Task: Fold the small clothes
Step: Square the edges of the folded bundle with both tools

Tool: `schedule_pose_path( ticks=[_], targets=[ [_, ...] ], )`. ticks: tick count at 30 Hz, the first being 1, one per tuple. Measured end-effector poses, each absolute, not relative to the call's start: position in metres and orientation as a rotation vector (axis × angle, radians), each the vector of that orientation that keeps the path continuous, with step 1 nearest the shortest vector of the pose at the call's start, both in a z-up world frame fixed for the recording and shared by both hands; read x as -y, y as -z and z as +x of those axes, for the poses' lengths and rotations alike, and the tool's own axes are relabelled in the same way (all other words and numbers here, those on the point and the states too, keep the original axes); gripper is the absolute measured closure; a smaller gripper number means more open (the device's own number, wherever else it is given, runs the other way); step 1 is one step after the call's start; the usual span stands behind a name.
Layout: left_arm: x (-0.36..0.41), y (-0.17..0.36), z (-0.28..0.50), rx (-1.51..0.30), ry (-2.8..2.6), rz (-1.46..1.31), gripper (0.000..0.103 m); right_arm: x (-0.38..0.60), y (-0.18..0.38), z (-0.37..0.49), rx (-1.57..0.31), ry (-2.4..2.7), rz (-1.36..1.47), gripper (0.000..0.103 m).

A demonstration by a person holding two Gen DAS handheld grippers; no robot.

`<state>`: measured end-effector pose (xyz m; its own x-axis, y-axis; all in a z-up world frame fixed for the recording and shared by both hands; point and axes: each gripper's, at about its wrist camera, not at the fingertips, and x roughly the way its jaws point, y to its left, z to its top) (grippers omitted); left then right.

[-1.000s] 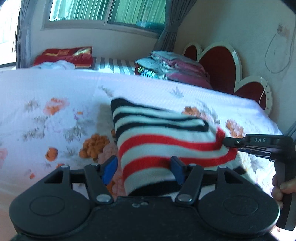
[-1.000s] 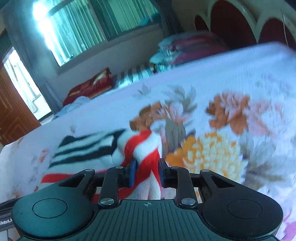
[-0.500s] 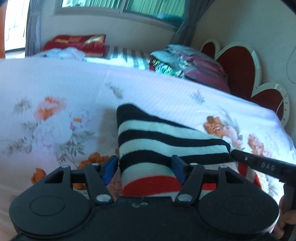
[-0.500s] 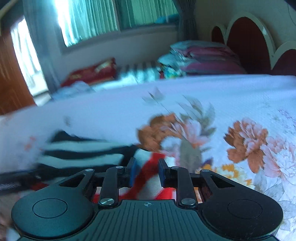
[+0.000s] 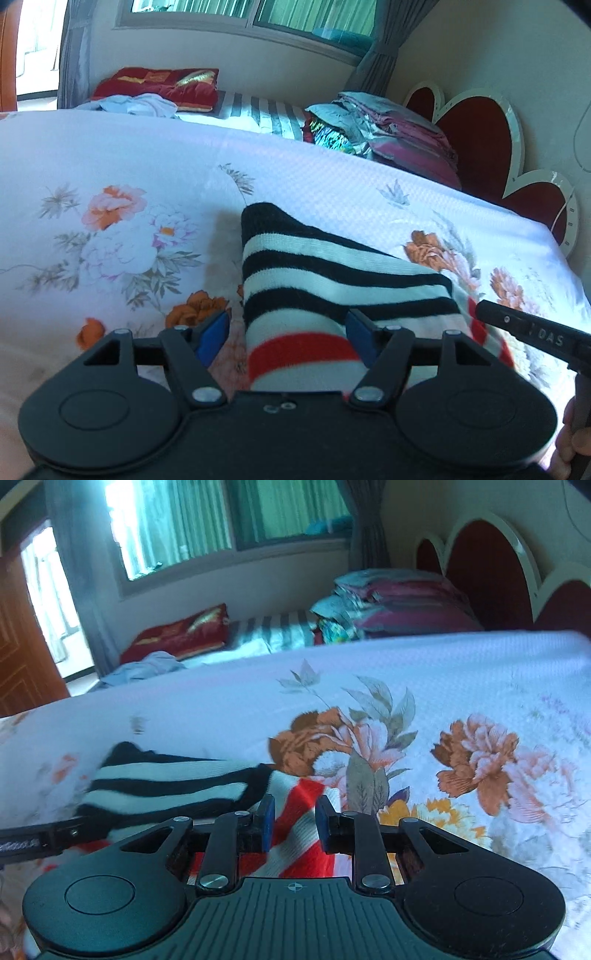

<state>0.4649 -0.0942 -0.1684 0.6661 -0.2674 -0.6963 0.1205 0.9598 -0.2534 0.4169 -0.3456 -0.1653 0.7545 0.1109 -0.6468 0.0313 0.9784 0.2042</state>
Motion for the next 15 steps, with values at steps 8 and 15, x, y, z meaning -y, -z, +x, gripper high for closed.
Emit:
schedule_pose_path(
  ticks=[8, 15],
  targets=[
    [0.100, 0.163, 0.432, -0.815, 0.260, -0.154, 0.035, 0.326, 0.164, 0.378, -0.714, -0.073, 0.153, 0.079],
    [0.101, 0.164, 0.426, -0.827, 0.249, -0.138, 0.033, 0.326, 0.179, 0.377, -0.748, -0.044, 0.109, 0.079]
  ],
)
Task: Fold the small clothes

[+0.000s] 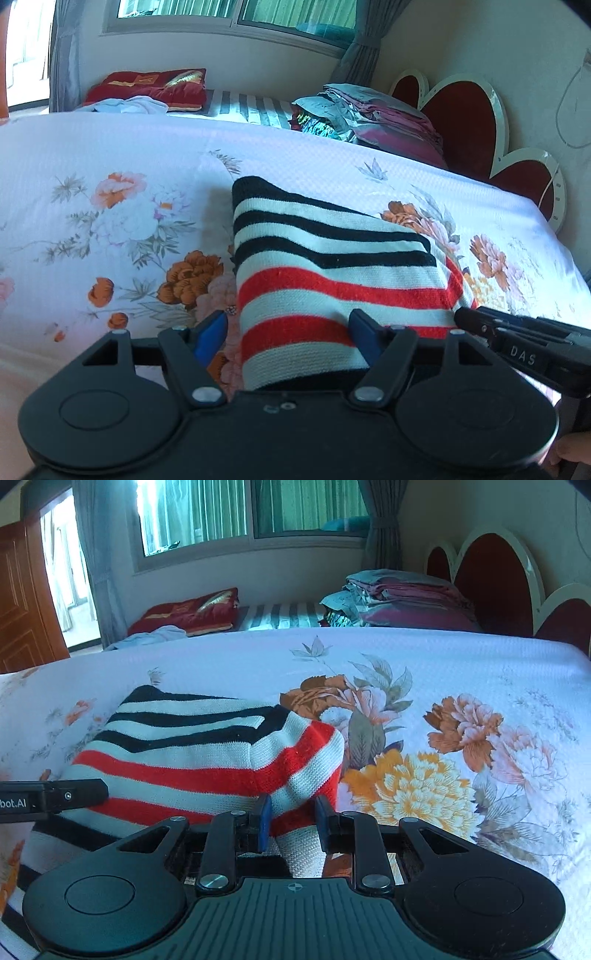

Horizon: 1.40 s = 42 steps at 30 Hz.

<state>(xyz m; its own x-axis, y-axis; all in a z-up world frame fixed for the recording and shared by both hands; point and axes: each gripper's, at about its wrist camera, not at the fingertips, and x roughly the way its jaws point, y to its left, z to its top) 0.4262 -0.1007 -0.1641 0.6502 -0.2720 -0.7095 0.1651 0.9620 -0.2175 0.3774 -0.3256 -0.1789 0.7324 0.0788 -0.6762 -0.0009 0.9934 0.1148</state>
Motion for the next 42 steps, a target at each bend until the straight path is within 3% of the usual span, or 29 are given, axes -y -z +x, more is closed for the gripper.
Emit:
schedule_pose_path(
  ticks=[17, 29, 42],
  targets=[
    [0.096, 0.164, 0.367, -0.857, 0.332, -0.114, 0.031, 0.348, 0.168, 0.287, -0.756, -0.084, 0.223, 0.080],
    [0.080, 0.182, 0.346, -0.913, 0.348, -0.147, 0.027, 0.355, 0.189, 0.263, -0.824, -0.033, 0.253, 0.079],
    [0.084, 0.169, 0.349, -0.915, 0.405, -0.058, 0.025, 0.338, 0.165, 0.257, -0.816, 0.037, 0.222, 0.079]
  ],
)
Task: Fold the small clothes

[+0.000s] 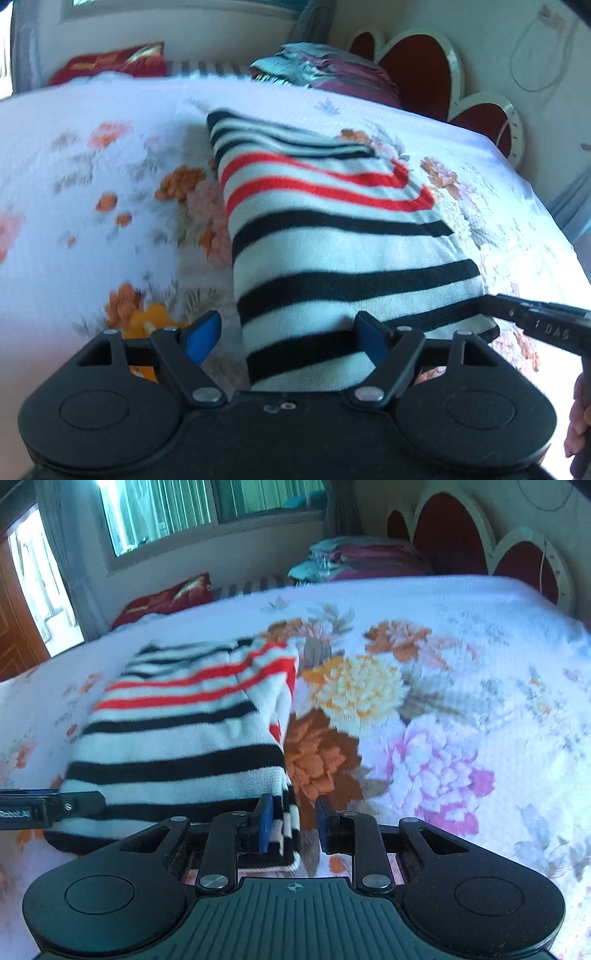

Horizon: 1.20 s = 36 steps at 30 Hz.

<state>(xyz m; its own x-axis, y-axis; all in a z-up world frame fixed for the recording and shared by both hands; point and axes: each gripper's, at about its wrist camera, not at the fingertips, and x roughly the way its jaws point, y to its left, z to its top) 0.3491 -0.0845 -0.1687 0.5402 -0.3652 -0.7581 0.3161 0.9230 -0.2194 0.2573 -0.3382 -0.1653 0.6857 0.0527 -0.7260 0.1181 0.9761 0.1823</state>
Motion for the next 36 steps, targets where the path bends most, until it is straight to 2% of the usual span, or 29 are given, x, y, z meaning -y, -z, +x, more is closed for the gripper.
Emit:
schedule_pose_path(
  ticks=[6, 8, 9, 10, 23, 30, 34, 35, 36],
  targets=[
    [0.082, 0.146, 0.360, -0.867, 0.428, -0.059, 0.023, 0.330, 0.145, 0.258, -0.783, 0.054, 0.219, 0.078],
    [0.083, 0.142, 0.368, -0.861, 0.422, -0.067, 0.021, 0.330, 0.139, 0.262, -0.772, 0.060, 0.231, 0.062],
    [0.083, 0.140, 0.372, -0.863, 0.418, -0.076, 0.020, 0.331, 0.136, 0.265, -0.761, 0.061, 0.235, 0.040],
    [0.083, 0.139, 0.377, -0.867, 0.416, -0.088, 0.019, 0.331, 0.133, 0.268, -0.747, 0.060, 0.235, 0.029],
    [0.087, 0.169, 0.430, -0.957, 0.378, -0.227, 0.019, 0.356, 0.157, 0.348, -0.797, -0.052, 0.353, 0.029],
    [0.092, 0.191, 0.445, -0.997, 0.422, -0.295, 0.014, 0.364, 0.195, 0.376, -0.886, -0.164, 0.405, 0.029],
    [0.096, 0.195, 0.447, -0.983, 0.448, -0.288, 0.014, 0.375, 0.208, 0.378, -0.866, -0.224, 0.493, 0.029],
    [0.097, 0.195, 0.447, -0.982, 0.448, -0.286, 0.014, 0.375, 0.209, 0.378, -0.861, -0.233, 0.497, 0.030],
    [0.098, 0.195, 0.447, -0.981, 0.447, -0.284, 0.014, 0.375, 0.209, 0.378, -0.859, -0.246, 0.499, 0.042]
  ],
)
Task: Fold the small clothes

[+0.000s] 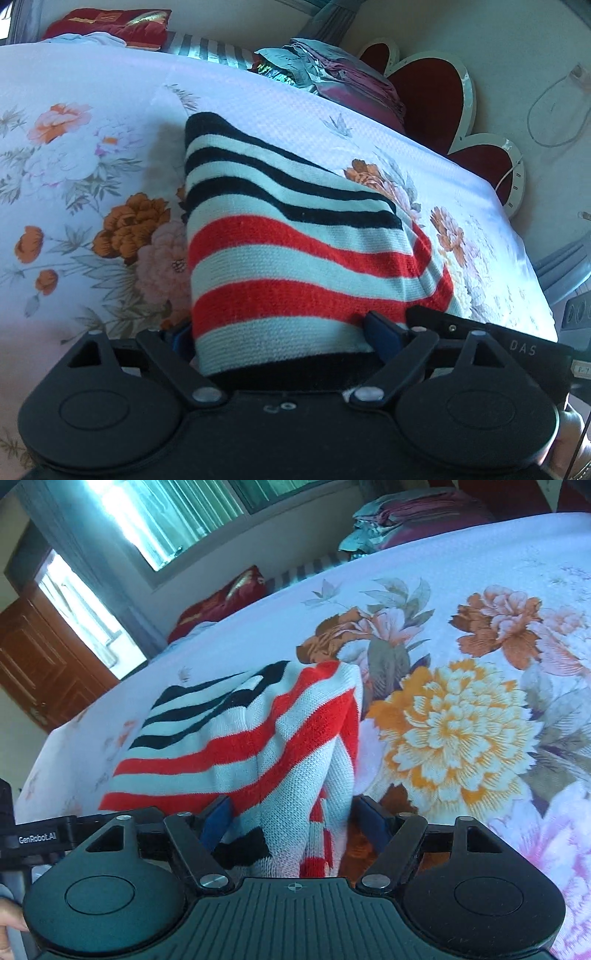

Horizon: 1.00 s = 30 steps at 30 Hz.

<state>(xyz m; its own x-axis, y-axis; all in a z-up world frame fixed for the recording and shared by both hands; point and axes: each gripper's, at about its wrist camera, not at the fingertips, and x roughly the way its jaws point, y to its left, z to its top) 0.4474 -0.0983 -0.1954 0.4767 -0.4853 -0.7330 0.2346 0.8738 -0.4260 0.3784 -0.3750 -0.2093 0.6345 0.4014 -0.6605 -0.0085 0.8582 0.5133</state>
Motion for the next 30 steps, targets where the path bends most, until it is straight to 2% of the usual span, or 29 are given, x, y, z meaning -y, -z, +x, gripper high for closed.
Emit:
schedule_pose_path(
  ticks=[3, 8, 10, 13, 21, 30],
  targets=[
    [0.101, 0.192, 0.446, -0.978, 0.440, -0.268, 0.019, 0.375, 0.208, 0.378, -0.861, -0.261, 0.516, 0.051],
    [0.103, 0.191, 0.446, -0.976, 0.428, -0.255, 0.021, 0.377, 0.211, 0.377, -0.853, -0.265, 0.538, 0.049],
    [0.105, 0.189, 0.445, -0.973, 0.421, -0.249, 0.024, 0.374, 0.209, 0.377, -0.859, -0.248, 0.536, 0.051],
    [0.108, 0.186, 0.443, -0.958, 0.417, -0.238, 0.032, 0.371, 0.203, 0.377, -0.853, -0.251, 0.534, 0.064],
    [0.107, 0.169, 0.436, -0.920, 0.435, -0.200, 0.054, 0.368, 0.192, 0.371, -0.818, -0.240, 0.583, 0.070],
    [0.082, 0.147, 0.422, -0.893, 0.468, -0.209, 0.057, 0.339, 0.156, 0.356, -0.768, -0.262, 0.613, 0.071]
  ],
)
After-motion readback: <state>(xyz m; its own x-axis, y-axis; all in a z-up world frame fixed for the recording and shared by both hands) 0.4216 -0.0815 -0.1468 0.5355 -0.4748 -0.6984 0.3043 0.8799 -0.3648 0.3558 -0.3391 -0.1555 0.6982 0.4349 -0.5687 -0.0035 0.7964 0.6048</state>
